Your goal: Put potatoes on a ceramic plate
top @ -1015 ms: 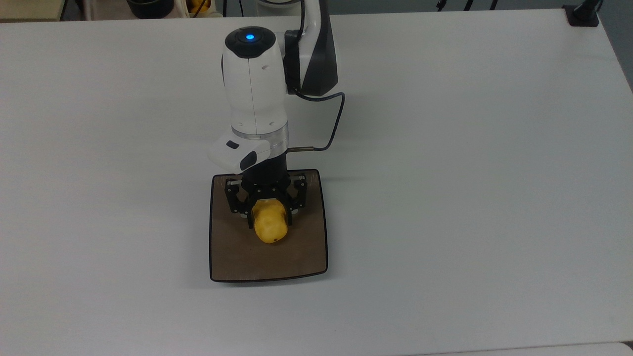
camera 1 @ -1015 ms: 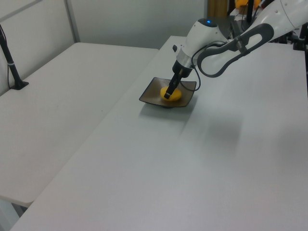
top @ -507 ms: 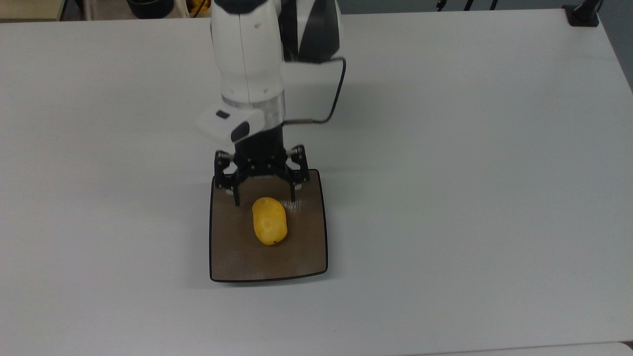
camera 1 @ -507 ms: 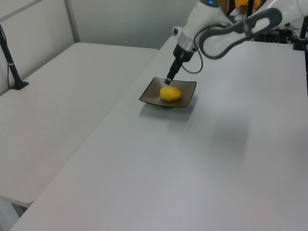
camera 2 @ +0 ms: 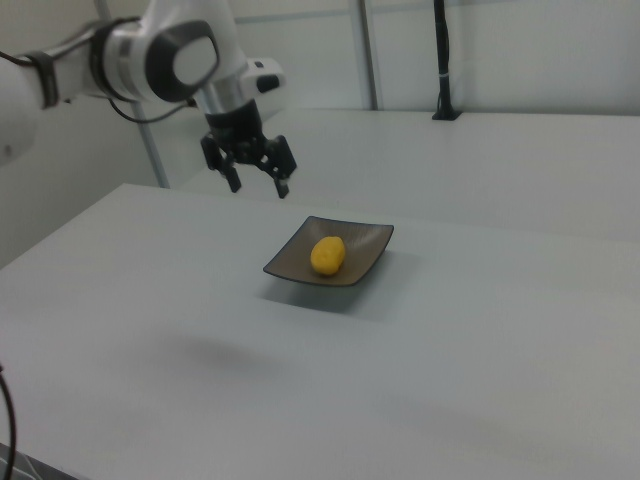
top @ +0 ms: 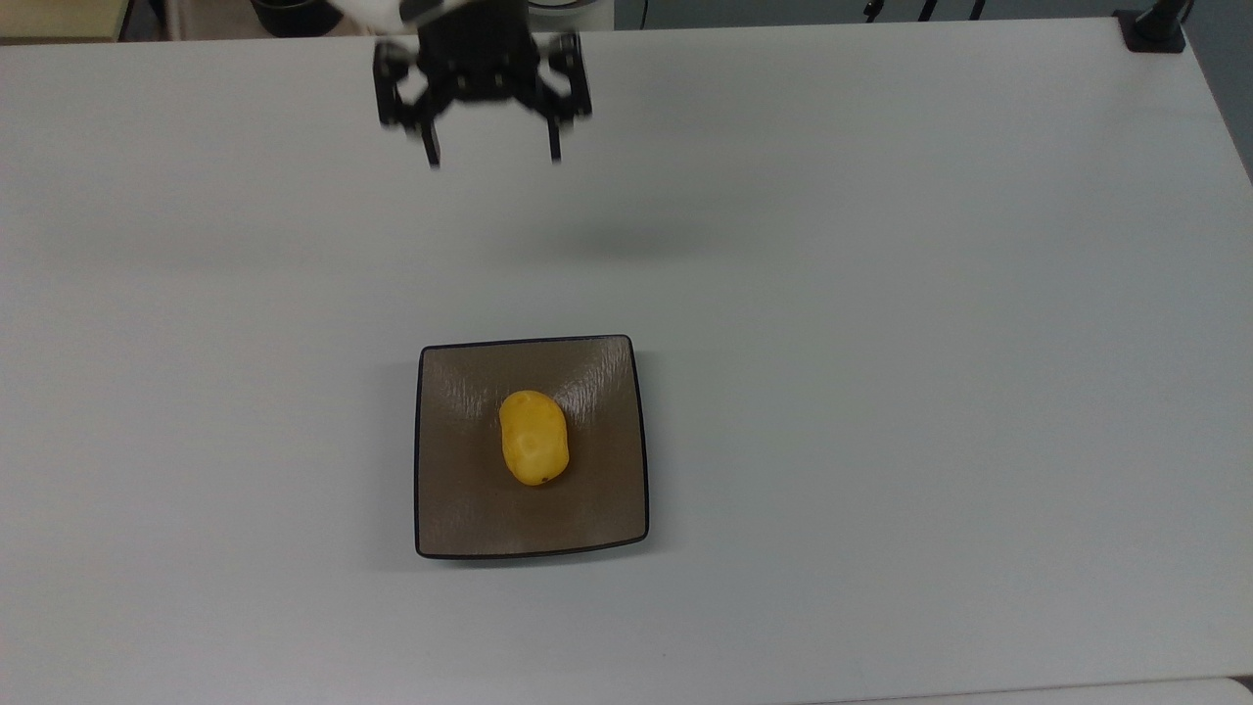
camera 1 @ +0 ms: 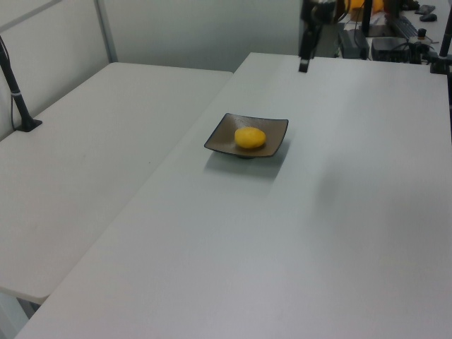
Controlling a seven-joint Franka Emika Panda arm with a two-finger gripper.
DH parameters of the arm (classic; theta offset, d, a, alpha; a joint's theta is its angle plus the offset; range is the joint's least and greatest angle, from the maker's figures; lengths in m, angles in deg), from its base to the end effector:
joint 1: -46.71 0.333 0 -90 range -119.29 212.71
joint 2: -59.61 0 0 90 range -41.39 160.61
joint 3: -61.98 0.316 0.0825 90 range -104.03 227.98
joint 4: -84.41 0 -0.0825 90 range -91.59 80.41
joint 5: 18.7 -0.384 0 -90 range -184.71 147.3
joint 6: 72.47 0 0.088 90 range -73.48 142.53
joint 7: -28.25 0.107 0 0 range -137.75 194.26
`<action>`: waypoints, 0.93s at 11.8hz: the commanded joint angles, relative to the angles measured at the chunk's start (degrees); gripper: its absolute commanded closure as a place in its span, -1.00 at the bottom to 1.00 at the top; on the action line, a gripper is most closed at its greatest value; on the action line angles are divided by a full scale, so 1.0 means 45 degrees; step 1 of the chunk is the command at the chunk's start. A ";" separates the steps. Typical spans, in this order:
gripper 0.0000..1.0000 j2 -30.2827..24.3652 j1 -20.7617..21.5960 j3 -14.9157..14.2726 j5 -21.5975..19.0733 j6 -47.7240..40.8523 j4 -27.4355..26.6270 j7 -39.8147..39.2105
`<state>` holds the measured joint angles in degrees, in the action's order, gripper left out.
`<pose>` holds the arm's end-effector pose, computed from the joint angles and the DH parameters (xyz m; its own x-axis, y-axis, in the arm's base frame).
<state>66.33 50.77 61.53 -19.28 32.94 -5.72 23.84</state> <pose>0.6117 0.0397 0.5806 0.9794 0.1363 0.1491 0.1375 -0.9905 0.0023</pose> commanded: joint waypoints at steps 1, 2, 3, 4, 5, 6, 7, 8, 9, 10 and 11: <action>-1.00 -0.1763 0.0134 -0.0175 -0.0146 -0.2325 -0.0459 0.1620; -1.00 -0.2018 0.0172 -0.0175 -0.0146 -0.3009 -0.0459 0.1819; -1.00 -0.2368 0.0250 -0.0175 -0.0146 -0.3538 -0.0479 0.1821; -1.00 -0.2507 0.0289 -0.0175 -0.0204 -0.3852 -0.0479 0.1821; -1.00 -0.2644 0.0348 -0.0233 -0.0360 -0.3855 -0.0575 0.1821; -1.00 -0.2645 0.0426 -0.0233 -0.0400 -0.3855 -0.0596 0.1821; -1.00 -0.2665 0.0446 -0.0233 -0.0420 -0.3739 -0.0654 0.1724; -1.00 -0.2626 0.0504 -0.0233 -0.0458 -0.3603 -0.0925 0.1627; -1.00 -0.2607 0.0505 -0.0233 -0.0478 -0.2963 -0.1121 0.1606; -1.00 -0.2587 0.0524 -0.0233 -0.0478 -0.2261 -0.1433 0.1606; -1.00 -0.2587 0.0524 -0.0233 -0.0478 -0.1828 -0.1590 0.1606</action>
<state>55.86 52.16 61.40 -20.20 18.74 -8.91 30.94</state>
